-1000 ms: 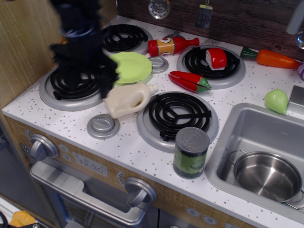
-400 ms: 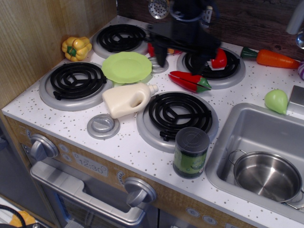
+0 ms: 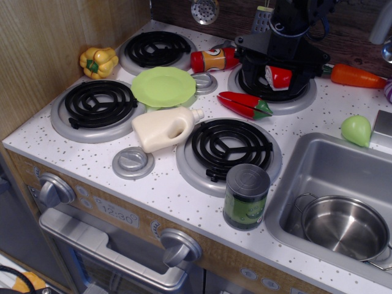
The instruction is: Put sushi on plate
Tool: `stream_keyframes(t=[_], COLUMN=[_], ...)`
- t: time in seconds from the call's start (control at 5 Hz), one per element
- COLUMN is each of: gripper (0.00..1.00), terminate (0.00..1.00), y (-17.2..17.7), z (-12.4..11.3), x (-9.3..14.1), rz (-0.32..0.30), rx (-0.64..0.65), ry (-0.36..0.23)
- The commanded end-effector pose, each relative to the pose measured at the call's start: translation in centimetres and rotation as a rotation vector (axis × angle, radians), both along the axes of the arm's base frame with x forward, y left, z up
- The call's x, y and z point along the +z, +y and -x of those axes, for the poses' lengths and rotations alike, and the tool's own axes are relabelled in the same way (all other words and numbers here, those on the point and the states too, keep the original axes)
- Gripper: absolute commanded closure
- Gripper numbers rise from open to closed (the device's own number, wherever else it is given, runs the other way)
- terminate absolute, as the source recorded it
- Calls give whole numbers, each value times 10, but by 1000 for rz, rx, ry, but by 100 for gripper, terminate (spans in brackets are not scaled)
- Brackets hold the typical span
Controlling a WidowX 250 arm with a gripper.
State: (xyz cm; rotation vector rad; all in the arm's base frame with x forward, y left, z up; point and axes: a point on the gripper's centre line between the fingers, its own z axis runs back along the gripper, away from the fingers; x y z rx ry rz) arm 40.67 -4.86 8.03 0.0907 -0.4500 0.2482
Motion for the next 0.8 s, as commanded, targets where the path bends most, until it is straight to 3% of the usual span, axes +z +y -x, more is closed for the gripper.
stream_keyframes(t=[0.0, 0.6], gripper=[0, 0], terminate=[0, 0], y=[-6, 9], z=[-34, -79], x=[14, -9], rz=[28, -71], rx=[1, 22], ry=[-88, -156])
